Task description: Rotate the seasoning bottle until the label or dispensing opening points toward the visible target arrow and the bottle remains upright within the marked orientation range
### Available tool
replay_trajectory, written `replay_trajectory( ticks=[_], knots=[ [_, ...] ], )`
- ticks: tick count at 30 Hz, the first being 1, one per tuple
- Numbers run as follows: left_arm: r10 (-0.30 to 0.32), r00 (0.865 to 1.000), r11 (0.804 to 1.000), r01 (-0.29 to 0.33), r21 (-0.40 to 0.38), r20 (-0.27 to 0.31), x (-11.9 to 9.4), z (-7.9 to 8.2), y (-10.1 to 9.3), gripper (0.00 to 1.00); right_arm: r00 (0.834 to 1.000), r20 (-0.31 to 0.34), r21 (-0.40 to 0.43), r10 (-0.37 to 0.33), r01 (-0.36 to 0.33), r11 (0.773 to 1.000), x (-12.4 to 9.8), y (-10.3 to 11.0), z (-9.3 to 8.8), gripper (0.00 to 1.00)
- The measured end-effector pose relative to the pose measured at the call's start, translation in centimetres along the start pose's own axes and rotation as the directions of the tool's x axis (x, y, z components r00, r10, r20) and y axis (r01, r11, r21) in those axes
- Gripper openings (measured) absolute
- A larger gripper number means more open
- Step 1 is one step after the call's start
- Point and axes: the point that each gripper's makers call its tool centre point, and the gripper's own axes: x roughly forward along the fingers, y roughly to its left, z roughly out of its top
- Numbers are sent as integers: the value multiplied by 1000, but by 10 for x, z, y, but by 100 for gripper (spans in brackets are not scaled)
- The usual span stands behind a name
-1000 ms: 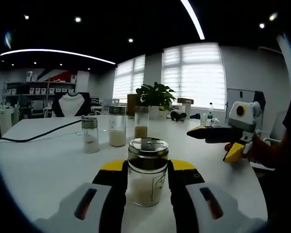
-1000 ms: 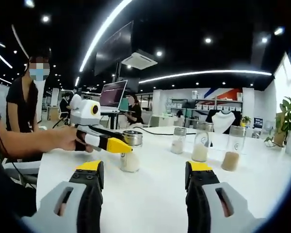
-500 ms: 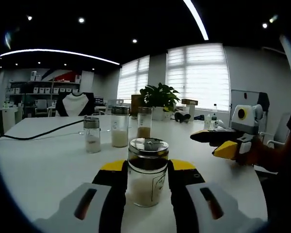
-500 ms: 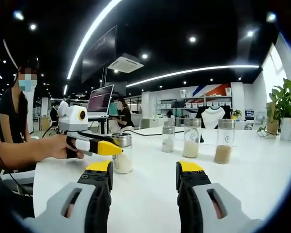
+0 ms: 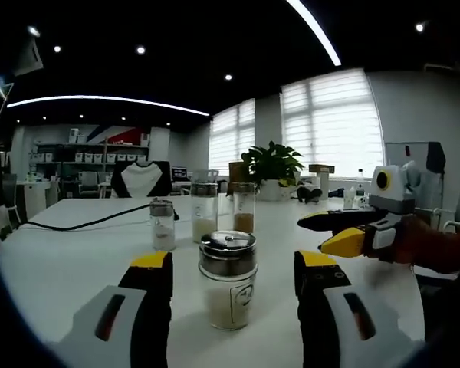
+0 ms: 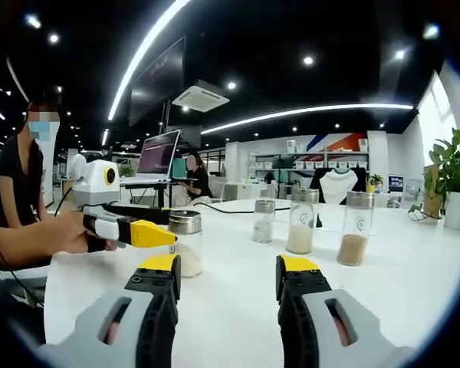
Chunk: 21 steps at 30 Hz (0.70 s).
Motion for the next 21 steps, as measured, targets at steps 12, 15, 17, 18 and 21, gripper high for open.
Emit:
replay_trajectory(
  ticks=[12,15,17,18,21],
  knots=[
    [45,999,997,-45,55,-6,-11,3,-9,100,999,-31,-45,33,-34,998,33,-4,13,48],
    [33,998,996,-29,82,-48,-10,-1,-11,100,999,-40,-27,28,-30,999,47,-9,14,47],
    [34,998,994,-29,109,-48,-12,0,-12,100,999,-42,-29,5,-7,1000,56,-16,14,44],
    [31,998,993,-25,117,-51,-12,-1,-13,100,999,-46,-29,5,-6,1000,59,-16,13,42],
    [28,998,992,-21,126,-53,-14,-2,-15,100,998,-57,-14,9,-10,1000,73,-19,13,42]
  ],
)
